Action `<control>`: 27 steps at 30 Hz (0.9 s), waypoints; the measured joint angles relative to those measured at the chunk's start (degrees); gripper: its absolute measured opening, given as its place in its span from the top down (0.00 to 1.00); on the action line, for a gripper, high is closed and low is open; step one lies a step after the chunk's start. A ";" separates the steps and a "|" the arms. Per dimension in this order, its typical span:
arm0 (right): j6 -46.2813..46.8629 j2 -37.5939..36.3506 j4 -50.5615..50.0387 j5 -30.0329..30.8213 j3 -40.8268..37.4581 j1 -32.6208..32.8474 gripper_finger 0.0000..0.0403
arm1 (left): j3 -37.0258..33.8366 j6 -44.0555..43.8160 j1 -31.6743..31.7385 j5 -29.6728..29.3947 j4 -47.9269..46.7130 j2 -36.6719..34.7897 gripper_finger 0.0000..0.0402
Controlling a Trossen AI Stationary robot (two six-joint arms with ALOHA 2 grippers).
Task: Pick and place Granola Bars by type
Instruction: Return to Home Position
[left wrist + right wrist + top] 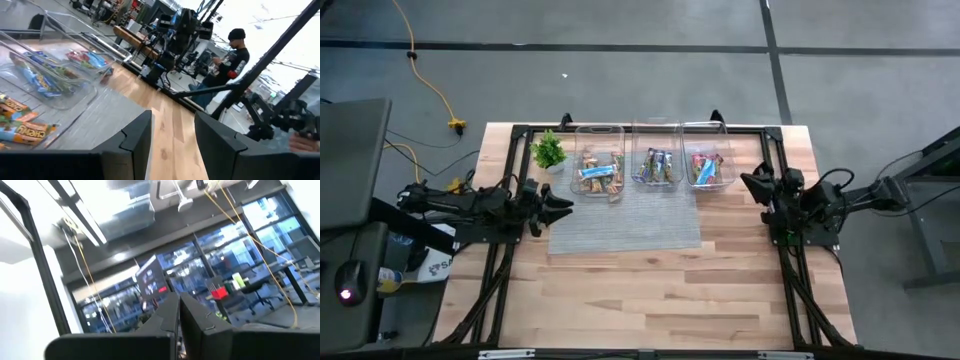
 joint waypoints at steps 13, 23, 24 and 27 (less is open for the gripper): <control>-1.82 -4.41 -3.64 -8.04 -3.36 -3.57 1.00 | -0.03 1.57 0.02 -4.83 0.22 0.00 0.65; 5.53 -5.78 -11.75 -20.65 -3.36 -12.32 1.00 | -0.03 5.16 0.04 -5.56 0.13 0.20 0.65; 5.49 -5.78 -12.45 -20.65 -3.36 -12.63 1.00 | -0.04 6.62 0.02 -6.15 0.16 0.46 0.65; 4.57 -5.78 -16.59 -20.88 -3.36 -12.92 1.00 | -0.06 10.77 0.02 -8.62 0.24 0.86 0.65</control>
